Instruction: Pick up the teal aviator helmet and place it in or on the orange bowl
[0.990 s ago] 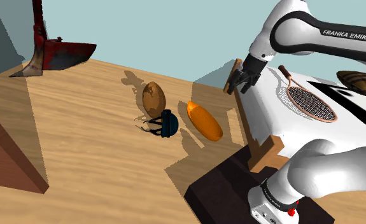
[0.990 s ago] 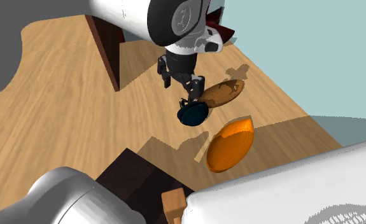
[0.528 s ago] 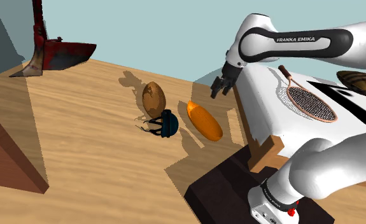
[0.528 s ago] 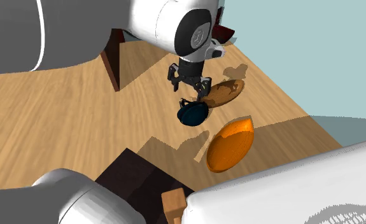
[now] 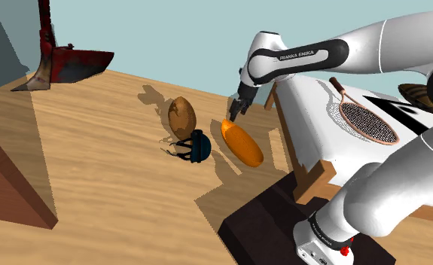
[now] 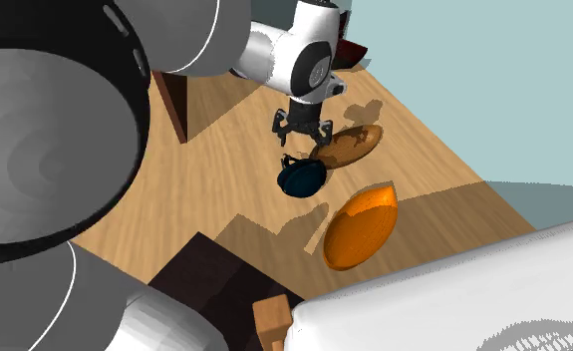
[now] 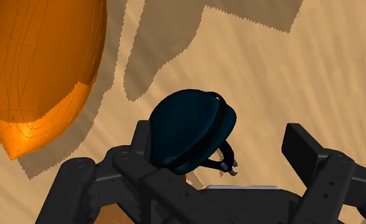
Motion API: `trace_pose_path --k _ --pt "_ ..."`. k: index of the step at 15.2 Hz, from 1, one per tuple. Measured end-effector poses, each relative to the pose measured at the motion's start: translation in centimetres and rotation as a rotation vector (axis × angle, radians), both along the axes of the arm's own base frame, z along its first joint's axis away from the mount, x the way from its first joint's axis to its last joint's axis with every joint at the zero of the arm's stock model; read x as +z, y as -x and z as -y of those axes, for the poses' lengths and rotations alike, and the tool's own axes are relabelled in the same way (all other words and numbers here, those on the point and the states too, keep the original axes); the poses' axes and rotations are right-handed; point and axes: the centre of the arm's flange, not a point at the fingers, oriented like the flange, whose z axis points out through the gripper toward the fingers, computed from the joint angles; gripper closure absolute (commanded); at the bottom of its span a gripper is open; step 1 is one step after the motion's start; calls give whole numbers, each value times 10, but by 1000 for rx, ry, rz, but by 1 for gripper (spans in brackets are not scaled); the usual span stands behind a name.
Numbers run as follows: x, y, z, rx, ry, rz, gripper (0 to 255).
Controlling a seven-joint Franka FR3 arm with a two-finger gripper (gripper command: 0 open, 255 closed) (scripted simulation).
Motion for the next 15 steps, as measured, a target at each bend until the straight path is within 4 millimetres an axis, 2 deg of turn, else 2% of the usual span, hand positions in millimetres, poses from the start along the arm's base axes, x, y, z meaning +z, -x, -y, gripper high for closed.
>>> trace_pose_path --k 8,11,15 --pt "-72 -75 -42 212 36 -11 0" --pt "-93 -102 -59 292 49 -15 0" --pt "-132 -130 -87 398 66 -21 0"
